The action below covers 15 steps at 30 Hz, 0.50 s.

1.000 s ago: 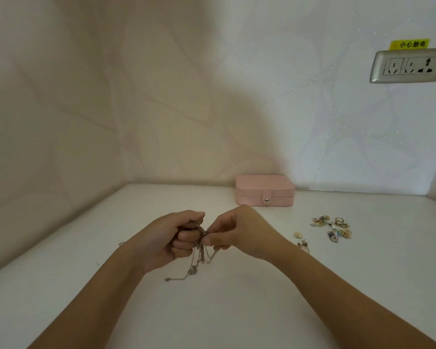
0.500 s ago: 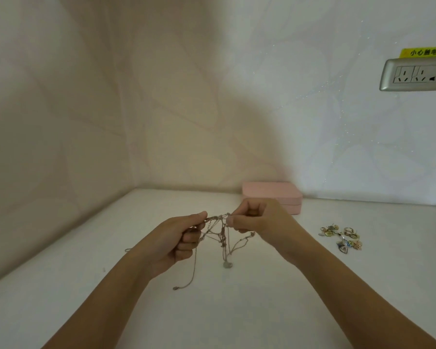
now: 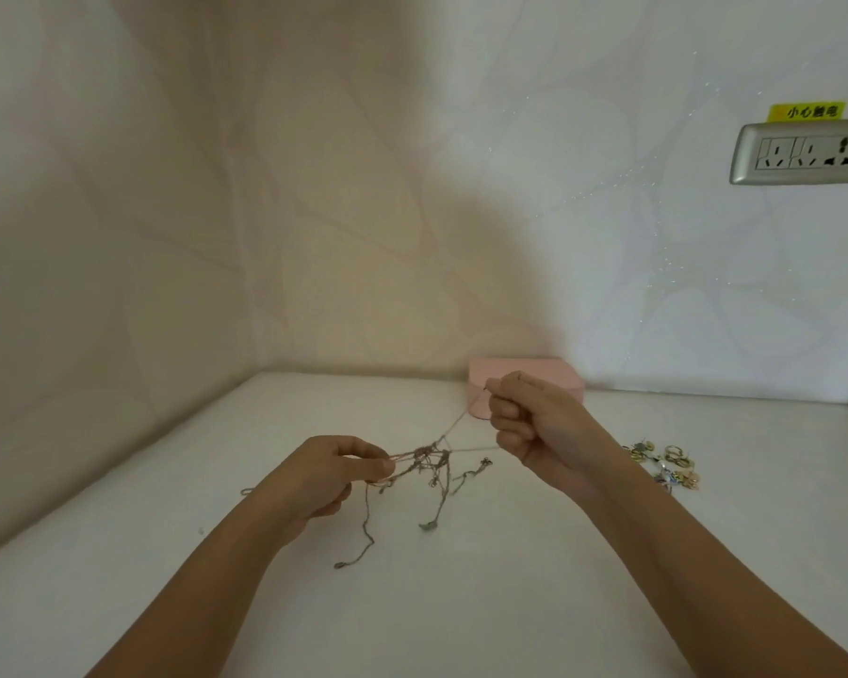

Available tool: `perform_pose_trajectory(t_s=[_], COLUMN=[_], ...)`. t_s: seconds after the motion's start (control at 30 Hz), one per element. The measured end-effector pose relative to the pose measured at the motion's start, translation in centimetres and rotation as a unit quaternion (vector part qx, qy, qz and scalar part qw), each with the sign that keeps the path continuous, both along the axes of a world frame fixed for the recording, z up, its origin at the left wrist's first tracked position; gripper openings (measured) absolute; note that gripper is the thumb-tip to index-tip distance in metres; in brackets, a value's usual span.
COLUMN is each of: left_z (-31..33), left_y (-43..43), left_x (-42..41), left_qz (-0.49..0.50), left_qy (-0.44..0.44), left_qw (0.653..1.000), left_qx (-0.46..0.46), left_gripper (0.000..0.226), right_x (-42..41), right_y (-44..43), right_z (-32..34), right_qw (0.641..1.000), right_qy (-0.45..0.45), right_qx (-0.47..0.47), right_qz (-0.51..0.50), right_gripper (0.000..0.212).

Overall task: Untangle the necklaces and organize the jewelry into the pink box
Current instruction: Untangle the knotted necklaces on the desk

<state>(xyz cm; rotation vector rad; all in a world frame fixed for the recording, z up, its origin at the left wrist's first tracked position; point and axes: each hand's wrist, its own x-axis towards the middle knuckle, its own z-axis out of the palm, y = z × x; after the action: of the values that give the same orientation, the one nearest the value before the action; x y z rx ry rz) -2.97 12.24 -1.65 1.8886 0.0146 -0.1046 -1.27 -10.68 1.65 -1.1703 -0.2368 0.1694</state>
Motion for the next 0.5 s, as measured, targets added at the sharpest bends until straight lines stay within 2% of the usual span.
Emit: perform_pose_trajectory(t_s=[0.13,0.23,0.3,0.37,0.43,0.5], left_z=[-0.5,-0.5,-0.4,-0.4,-0.5,-0.5], left_y=[1.2,2.6,3.8,5.0,6.0,6.6], left_x=[0.8,1.4,1.8,2.0,2.2,2.1], left_qz=[0.075,0.138,0.176,0.210,0.235,0.246], left_qy=[-0.004,0.040,0.060,0.062,0.061,0.058], left_qw=[0.997,0.986,0.971,0.951,0.928,0.912], left_qx=[-0.001,-0.085,-0.149,-0.217,-0.283,-0.324], left_gripper=[0.010,0.017,0.018,0.021,0.026,0.028], right_x=[0.1,0.3,0.4,0.5,0.7,0.8], right_y=[-1.5,-3.2,-4.7,-6.0,-6.8,-6.9], right_z=[0.7,1.5,1.9,2.0,1.6,1.3], right_qw=[0.997,0.991,0.976,0.936,0.880,0.849], right_qy=[0.009,-0.001,-0.017,-0.025,-0.018,-0.010], right_qx=[-0.080,-0.128,-0.200,-0.329,-0.452,-0.512], right_qz=[0.004,-0.044,-0.087,-0.122,-0.143,-0.130], right_gripper=[0.031,0.023,0.016,0.013,0.013,0.012])
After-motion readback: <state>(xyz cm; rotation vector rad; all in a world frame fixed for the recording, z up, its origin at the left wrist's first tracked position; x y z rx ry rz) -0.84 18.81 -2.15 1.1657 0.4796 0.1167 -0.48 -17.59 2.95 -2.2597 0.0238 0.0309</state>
